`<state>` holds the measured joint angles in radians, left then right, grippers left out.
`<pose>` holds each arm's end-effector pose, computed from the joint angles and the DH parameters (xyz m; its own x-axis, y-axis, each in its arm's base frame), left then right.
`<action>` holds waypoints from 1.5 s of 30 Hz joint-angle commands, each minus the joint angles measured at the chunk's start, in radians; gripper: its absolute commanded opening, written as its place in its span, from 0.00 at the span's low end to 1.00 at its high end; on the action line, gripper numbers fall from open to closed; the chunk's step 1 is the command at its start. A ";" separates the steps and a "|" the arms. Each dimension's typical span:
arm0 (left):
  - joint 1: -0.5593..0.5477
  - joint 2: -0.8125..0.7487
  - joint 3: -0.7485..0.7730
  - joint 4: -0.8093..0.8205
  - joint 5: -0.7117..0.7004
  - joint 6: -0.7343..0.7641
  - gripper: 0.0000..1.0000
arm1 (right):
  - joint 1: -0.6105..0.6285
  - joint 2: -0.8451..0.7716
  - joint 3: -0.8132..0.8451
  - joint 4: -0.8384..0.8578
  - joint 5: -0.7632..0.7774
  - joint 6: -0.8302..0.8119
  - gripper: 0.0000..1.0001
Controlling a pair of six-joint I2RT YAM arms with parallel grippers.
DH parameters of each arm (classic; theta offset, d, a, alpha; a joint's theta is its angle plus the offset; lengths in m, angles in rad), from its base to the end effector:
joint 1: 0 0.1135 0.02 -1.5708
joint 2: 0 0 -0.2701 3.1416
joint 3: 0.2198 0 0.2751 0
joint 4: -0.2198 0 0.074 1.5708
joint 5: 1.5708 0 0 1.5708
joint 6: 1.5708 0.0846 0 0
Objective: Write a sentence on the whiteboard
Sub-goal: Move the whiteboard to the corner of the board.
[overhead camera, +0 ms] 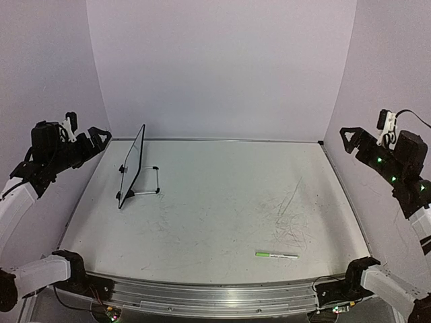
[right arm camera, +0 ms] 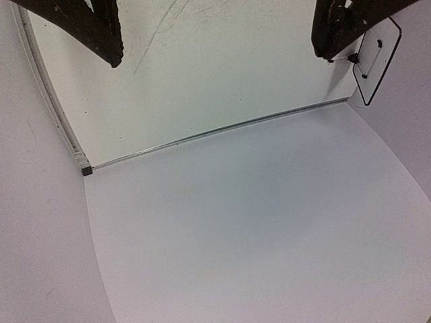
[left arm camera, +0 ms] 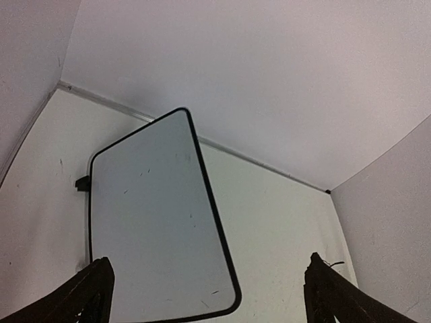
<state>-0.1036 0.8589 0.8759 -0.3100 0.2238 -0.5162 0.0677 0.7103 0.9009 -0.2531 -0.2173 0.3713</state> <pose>0.2575 -0.0456 0.3373 -0.4039 -0.4419 -0.8010 0.1297 0.8391 -0.5283 0.2220 0.0333 0.3896 -0.1599 0.3443 -0.9251 -0.2390 0.8958 0.3747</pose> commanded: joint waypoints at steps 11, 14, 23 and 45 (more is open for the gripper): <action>0.016 0.341 0.130 -0.333 -0.312 0.047 1.00 | -0.002 0.043 -0.117 0.188 -0.282 0.070 0.98; 0.033 0.388 0.132 -0.334 -0.370 0.012 0.99 | 0.007 0.034 -0.141 0.234 -0.328 0.099 0.98; 0.062 0.562 0.118 -0.302 -0.393 -0.011 0.93 | 0.023 0.016 -0.129 0.224 -0.327 0.110 0.98; -0.016 0.903 0.162 -0.154 -0.435 -0.013 0.73 | 0.027 0.040 -0.160 0.223 -0.330 0.097 0.98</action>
<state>-0.0758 1.7432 1.0019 -0.4938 -0.1872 -0.5213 0.0902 0.7479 0.7345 -0.0677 -0.5400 0.4709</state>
